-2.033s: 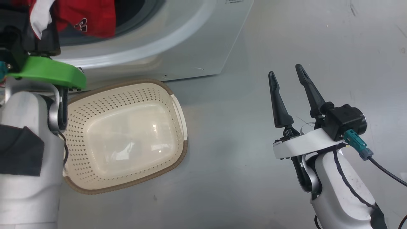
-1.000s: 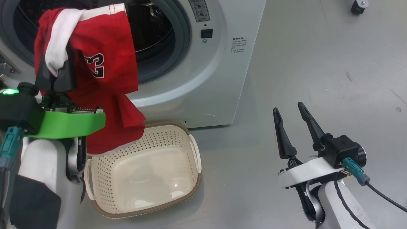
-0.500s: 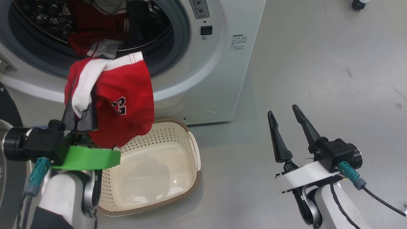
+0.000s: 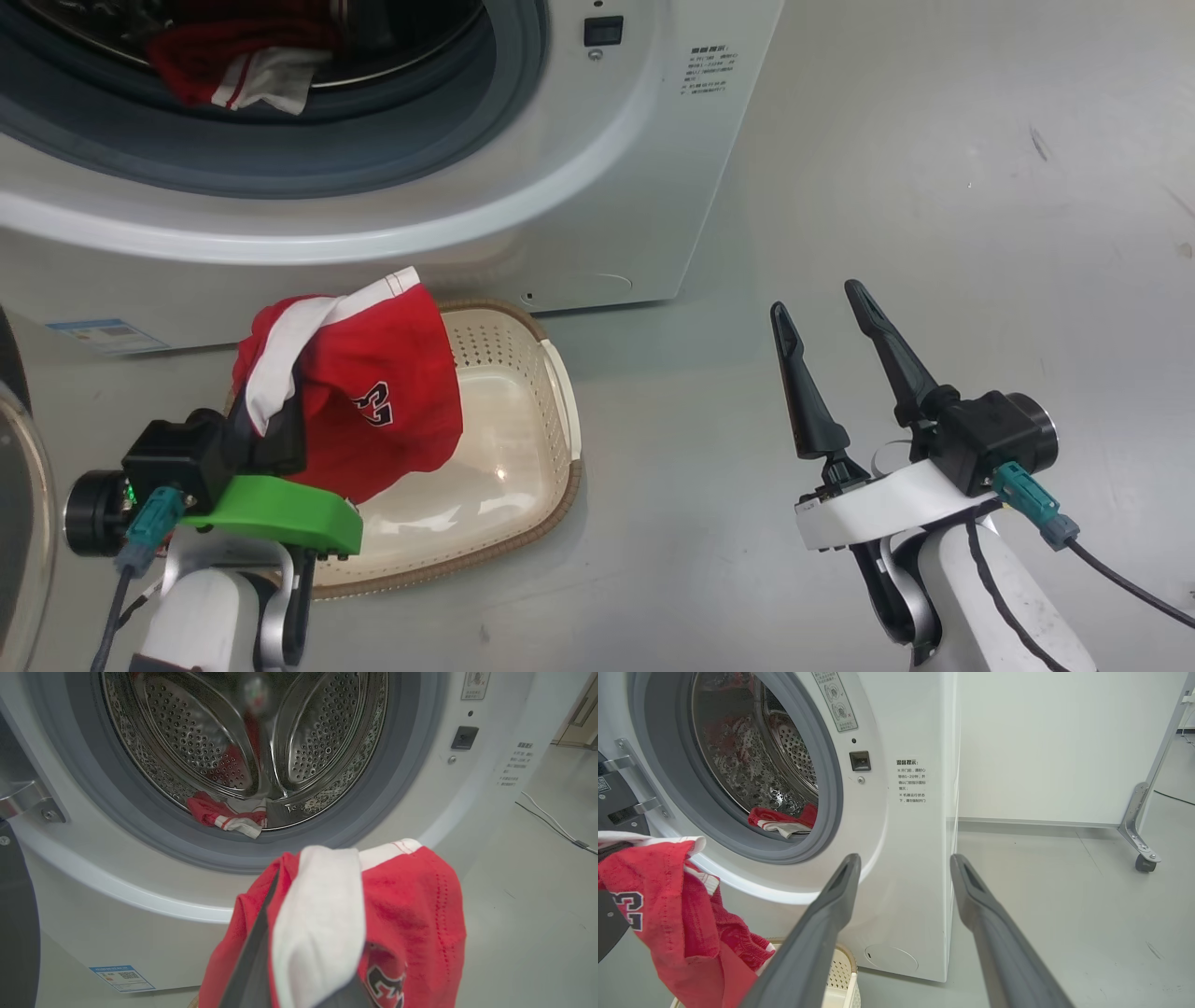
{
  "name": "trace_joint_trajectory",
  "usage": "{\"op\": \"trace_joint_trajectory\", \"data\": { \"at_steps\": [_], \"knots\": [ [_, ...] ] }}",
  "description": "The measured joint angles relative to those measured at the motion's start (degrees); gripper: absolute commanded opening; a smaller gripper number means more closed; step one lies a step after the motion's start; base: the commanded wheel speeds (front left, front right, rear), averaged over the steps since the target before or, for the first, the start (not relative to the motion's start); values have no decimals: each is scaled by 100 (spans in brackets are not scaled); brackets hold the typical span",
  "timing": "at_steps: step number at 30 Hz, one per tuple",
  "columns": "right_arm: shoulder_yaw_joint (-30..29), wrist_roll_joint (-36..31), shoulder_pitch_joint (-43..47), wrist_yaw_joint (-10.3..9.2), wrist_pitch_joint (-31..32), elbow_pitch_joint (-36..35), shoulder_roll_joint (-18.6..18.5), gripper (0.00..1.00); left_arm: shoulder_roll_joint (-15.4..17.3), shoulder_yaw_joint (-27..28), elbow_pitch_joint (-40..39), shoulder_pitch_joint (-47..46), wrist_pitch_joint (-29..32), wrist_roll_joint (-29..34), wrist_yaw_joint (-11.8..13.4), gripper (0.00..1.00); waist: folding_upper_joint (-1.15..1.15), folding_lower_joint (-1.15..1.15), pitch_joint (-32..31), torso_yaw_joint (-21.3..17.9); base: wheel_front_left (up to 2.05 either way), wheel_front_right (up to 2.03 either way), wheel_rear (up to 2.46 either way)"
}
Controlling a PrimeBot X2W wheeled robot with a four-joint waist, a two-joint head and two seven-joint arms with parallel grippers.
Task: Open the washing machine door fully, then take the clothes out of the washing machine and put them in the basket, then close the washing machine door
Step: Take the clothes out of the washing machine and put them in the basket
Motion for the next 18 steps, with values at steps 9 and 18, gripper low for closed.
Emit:
{"op": "trace_joint_trajectory", "data": {
  "at_steps": [9, 18],
  "knots": [
    [47, 7, -265, -15, 0, -282, -3, 100, -2, 198, 625, -97, 202, -235, 0, 0, 0, 0, 579, -125, 0, 0, 0],
    [230, 212, -536, -75, 0, -497, -8, 100, 155, 535, 1355, -666, 464, -489, -8, 0, 0, 0, 1202, -381, 0, 0, 0]
  ]
}}
